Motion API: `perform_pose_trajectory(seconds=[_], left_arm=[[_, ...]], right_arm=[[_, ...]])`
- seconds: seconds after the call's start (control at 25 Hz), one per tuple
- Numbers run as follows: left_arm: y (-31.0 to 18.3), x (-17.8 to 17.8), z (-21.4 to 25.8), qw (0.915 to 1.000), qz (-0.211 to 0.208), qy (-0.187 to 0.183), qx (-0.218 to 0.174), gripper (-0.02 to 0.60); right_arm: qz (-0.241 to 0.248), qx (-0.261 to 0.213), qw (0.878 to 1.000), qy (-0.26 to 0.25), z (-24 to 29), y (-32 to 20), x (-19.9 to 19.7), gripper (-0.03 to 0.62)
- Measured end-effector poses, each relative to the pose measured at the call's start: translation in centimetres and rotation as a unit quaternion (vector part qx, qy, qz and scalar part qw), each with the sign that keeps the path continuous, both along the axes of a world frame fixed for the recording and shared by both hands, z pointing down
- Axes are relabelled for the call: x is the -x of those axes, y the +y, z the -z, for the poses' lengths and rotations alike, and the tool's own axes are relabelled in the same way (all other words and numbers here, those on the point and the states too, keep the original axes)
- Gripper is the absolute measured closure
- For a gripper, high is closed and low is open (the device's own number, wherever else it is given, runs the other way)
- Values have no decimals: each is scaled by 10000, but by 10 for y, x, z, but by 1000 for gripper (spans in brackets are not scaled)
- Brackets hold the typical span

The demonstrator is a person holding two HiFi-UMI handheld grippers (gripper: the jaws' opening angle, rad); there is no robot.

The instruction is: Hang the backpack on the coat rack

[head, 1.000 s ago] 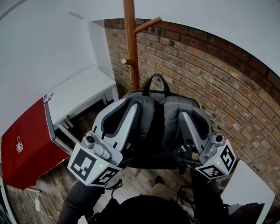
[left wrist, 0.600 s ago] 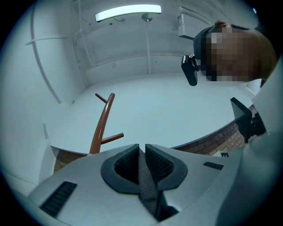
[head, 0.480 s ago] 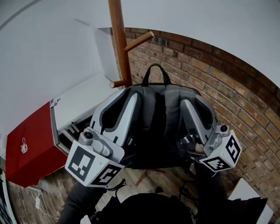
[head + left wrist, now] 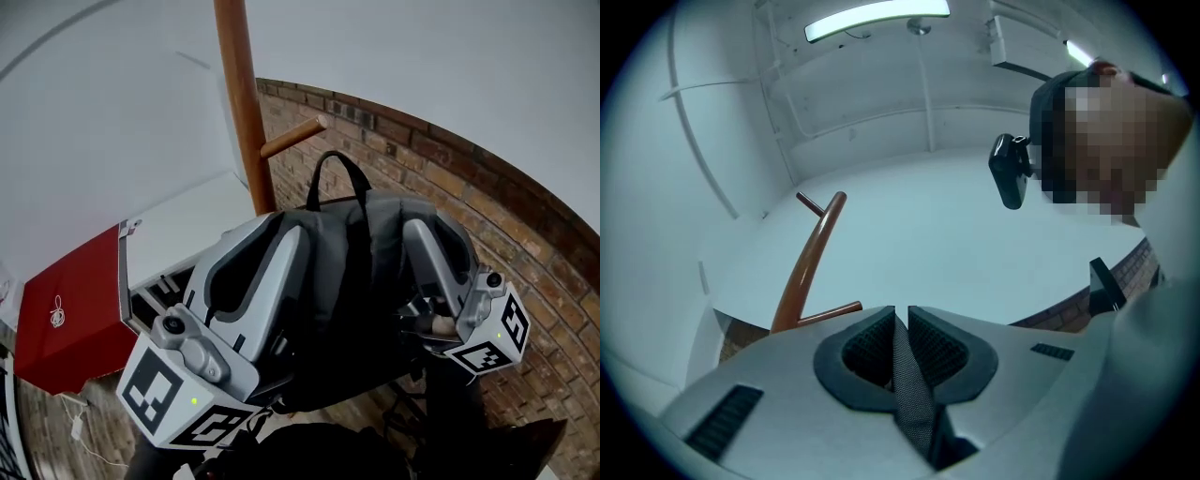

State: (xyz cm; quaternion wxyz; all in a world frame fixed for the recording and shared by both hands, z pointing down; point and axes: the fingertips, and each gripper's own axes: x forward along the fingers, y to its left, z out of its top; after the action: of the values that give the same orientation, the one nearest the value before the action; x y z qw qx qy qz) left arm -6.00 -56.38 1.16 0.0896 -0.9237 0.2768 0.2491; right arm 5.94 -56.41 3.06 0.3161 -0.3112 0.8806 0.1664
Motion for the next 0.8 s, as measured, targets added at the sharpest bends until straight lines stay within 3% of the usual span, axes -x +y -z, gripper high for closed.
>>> perform_pose_trajectory(seconds=[0.44,0.64,0.8], left_arm=[[1,-6,41,9998,-19,200,-21,528],[12,0,49,9987,240,399,-226,528],[2,-1,54,9972,549,491,-154,528]], right_arm=[[94,-211,9997,25,42,-1,-15,549],[357,-349,9986,190,58,0,-12,549],[800,-141,9966,155,66,-32,-10,549]])
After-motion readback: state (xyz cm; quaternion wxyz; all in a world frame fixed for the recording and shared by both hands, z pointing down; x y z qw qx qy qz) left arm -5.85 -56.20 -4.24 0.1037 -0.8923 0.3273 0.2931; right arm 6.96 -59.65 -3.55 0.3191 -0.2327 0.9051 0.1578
